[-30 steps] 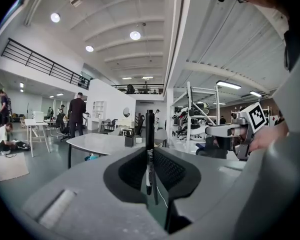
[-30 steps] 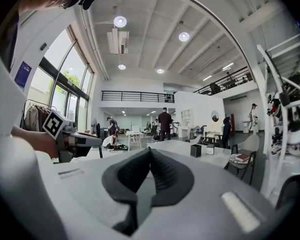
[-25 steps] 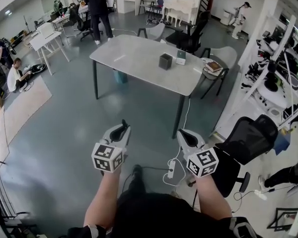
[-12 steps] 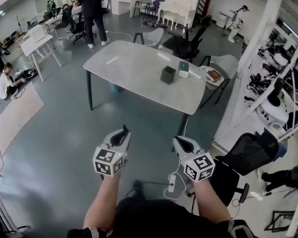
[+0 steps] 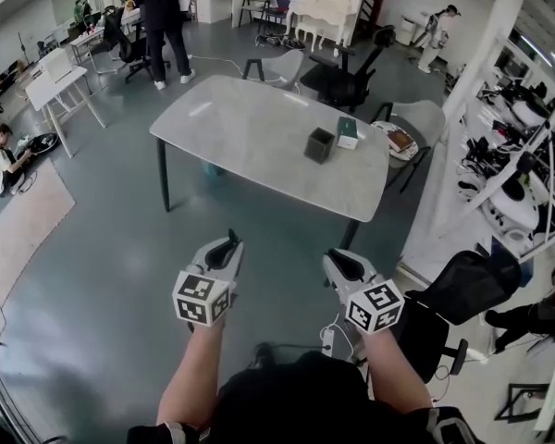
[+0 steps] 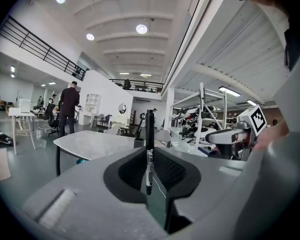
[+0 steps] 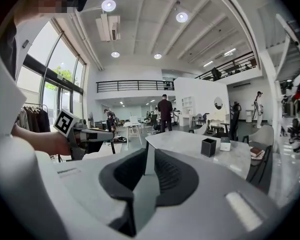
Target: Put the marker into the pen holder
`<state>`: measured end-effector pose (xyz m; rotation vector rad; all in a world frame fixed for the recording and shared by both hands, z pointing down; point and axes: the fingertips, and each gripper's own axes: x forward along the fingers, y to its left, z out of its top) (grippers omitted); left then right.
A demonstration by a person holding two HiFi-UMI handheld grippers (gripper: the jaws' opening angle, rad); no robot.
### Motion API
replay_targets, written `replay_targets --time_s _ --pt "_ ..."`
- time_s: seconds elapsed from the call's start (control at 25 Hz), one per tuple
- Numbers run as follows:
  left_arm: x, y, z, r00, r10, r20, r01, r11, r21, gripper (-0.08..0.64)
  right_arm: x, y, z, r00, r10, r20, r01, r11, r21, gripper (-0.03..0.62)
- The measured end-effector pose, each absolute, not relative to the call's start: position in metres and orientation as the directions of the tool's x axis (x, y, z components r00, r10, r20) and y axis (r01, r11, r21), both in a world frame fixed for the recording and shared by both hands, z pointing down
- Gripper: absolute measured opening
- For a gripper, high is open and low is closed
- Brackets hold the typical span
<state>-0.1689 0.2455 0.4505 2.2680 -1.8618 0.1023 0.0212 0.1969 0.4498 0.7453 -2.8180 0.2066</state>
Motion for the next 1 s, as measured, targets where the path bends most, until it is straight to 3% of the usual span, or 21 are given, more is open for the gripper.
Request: replay_targets --time_s 0.56,1.0 --pt "-0.190 0.205 0.453 0.216 -0.955 0.202 -0.973 -0.194 0.124 0.049 0.001 0.154 0.453 -0.848 -0.481 0.223 -0.514 0.849 -0.121 0.058" --pt "-0.190 0.084 0.481 0.238 -0.933 0.271 -0.970 -0.213 0.118 0.049 -0.003 0.037 0.484 -0.844 -0.484 0.230 -0.527 0.829 -0.188 0.057"
